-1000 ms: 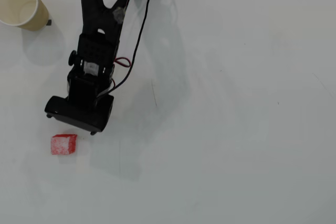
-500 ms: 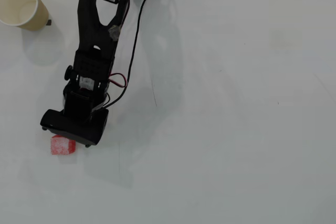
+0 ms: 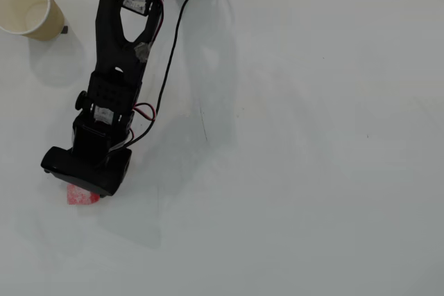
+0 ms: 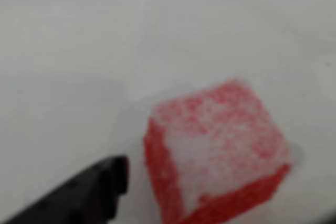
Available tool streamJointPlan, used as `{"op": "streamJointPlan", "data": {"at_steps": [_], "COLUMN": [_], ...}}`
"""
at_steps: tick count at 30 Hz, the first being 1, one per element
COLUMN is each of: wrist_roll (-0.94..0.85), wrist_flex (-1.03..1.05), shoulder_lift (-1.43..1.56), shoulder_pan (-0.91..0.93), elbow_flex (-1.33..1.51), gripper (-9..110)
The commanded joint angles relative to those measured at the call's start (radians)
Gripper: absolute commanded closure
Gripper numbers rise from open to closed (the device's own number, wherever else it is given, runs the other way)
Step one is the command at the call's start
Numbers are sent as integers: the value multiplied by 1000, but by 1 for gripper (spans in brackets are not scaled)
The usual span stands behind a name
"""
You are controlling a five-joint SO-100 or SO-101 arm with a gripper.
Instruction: Pick up the cube and drop it in the cup.
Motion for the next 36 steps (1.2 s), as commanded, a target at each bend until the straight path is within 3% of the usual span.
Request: {"op": "streamJointPlan", "data": {"at_steps": [1, 36], "wrist_roll": [-11, -11], "wrist_flex": [-37, -38], "shoulder_lift": [54, -29], "shoulder_pan": [20, 49], "elbow_flex": [-161, -304], "gripper": [57, 57]}}
